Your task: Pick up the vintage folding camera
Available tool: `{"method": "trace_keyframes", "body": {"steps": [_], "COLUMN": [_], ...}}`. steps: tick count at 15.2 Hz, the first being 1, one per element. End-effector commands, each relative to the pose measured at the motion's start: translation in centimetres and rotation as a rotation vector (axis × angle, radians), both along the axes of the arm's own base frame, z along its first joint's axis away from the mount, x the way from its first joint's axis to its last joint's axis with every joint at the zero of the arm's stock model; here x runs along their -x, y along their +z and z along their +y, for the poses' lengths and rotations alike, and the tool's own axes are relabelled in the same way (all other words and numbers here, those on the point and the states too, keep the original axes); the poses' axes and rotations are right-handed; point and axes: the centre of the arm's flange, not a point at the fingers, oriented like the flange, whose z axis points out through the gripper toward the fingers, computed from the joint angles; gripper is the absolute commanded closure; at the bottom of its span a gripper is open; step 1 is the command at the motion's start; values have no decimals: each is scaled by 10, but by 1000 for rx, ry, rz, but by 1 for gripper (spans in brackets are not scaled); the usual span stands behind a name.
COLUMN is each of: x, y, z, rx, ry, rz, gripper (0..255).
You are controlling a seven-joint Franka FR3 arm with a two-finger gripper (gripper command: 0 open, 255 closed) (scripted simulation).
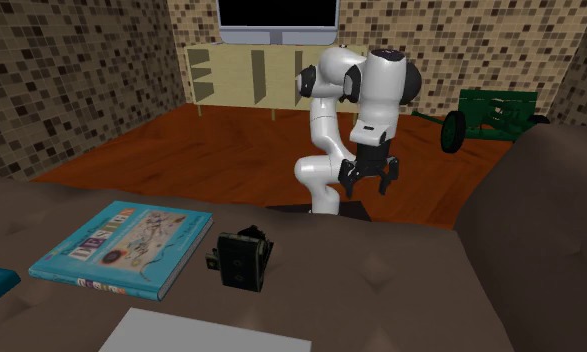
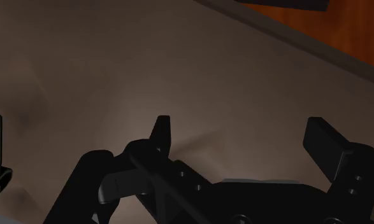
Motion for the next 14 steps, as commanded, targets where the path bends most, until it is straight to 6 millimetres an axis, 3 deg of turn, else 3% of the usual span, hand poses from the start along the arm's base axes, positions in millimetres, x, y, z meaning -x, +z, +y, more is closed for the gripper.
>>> {"method": "trace_keyframes", "body": {"steps": [1,14], "x": [0,-66], "y": [0,4], "z": [0,-150], "rx": [0,18], "ry": [0,-182], "rz": [0,-49], "gripper": [0,0]}}
